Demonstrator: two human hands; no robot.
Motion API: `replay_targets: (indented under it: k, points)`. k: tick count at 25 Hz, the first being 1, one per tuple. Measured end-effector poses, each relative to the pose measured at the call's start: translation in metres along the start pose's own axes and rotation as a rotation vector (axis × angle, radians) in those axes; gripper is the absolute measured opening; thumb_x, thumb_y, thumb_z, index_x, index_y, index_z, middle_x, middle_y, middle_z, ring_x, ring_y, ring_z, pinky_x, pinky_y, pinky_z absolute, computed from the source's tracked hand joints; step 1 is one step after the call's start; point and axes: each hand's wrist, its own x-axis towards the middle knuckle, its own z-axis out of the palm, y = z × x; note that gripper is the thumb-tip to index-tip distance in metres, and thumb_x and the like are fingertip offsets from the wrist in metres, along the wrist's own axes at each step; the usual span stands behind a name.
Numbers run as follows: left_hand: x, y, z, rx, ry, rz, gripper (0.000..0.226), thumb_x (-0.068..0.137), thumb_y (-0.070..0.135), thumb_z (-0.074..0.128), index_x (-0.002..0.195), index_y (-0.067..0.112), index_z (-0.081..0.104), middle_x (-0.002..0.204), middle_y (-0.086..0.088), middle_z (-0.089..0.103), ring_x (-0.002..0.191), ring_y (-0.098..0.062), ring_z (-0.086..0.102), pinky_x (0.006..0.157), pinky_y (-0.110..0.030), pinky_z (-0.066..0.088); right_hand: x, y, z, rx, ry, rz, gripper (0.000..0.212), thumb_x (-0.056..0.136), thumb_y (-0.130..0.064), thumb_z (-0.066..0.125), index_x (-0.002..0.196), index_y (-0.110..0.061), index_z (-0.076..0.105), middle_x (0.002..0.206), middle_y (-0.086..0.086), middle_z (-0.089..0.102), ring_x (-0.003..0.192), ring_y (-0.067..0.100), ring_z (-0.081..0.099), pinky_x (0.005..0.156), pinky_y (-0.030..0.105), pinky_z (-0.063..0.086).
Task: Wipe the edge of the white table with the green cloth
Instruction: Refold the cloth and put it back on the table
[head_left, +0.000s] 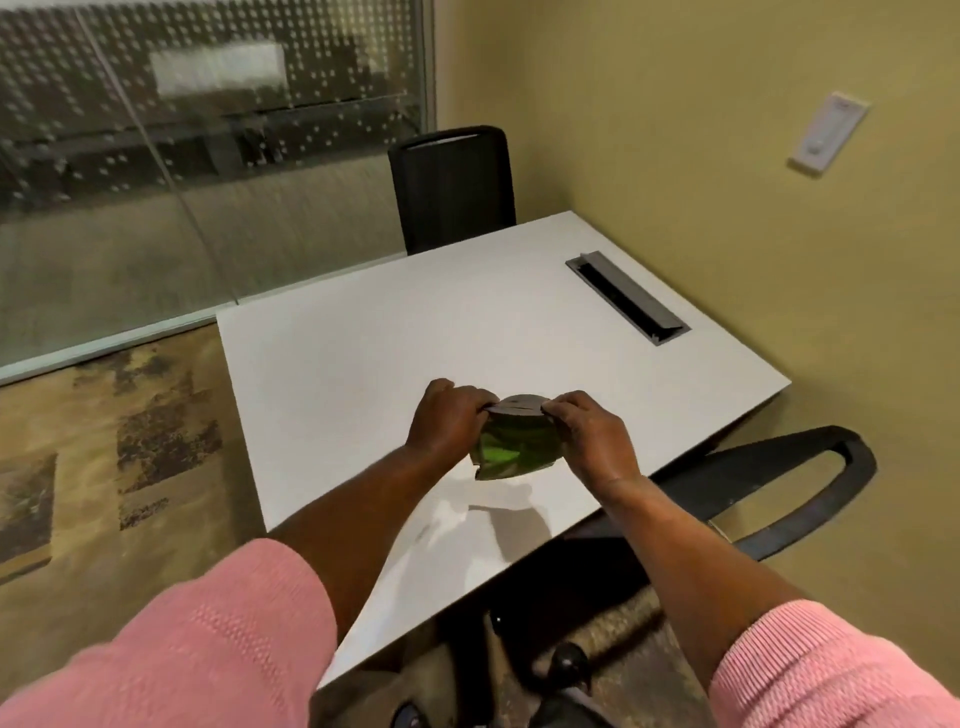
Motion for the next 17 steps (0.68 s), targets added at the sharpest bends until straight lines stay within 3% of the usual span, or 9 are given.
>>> replay_targets:
  k: [5, 9, 12, 17]
  points:
    - [0.074, 0.054, 0.013, 0.007, 0.003, 0.083, 0.034, 0.097, 0.031, 0.047, 0.115, 0.033, 0.076, 0.111, 0.009, 0.078, 0.125, -0.039, 0.047, 0.094, -0.033, 0.034, 0.036, 0.050, -0.050, -0.001, 0.129, -0.002, 0.046, 0.078, 0.002, 0.077, 0.119, -0.018, 0.075, 0.115, -0.002, 0.070, 0.098, 0.025, 0.069, 0.083, 0.031, 0.060]
    - [0.137, 0.102, 0.045, 0.007, 0.037, 0.100, 0.026, 0.097, 0.024, 0.060, 0.116, 0.030, 0.078, 0.113, 0.005, 0.079, 0.129, -0.042, 0.046, 0.099, -0.037, 0.037, 0.065, 0.114, -0.085, 0.031, 0.189, -0.033, 0.038, 0.081, 0.001, 0.076, 0.116, -0.013, 0.077, 0.111, 0.003, 0.072, 0.094, 0.028, 0.071, 0.081, 0.036, 0.061]
    - [0.179, 0.132, 0.079, 0.020, 0.002, 0.103, 0.025, 0.097, 0.025, 0.062, 0.118, 0.029, 0.077, 0.114, 0.005, 0.079, 0.131, -0.042, 0.045, 0.103, -0.038, 0.038, 0.083, 0.168, -0.101, 0.048, 0.203, 0.002, 0.037, 0.081, 0.002, 0.074, 0.115, -0.012, 0.077, 0.109, 0.002, 0.073, 0.093, 0.027, 0.071, 0.081, 0.031, 0.058]
    - [0.242, 0.181, 0.142, -0.002, -0.045, 0.112, 0.027, 0.094, 0.021, 0.065, 0.117, 0.027, 0.078, 0.110, 0.001, 0.079, 0.124, -0.042, 0.049, 0.094, -0.031, 0.037, 0.106, 0.259, -0.118, 0.068, 0.217, 0.042, 0.027, 0.087, -0.005, 0.078, 0.113, -0.011, 0.077, 0.107, 0.002, 0.074, 0.090, 0.026, 0.072, 0.080, 0.027, 0.056]
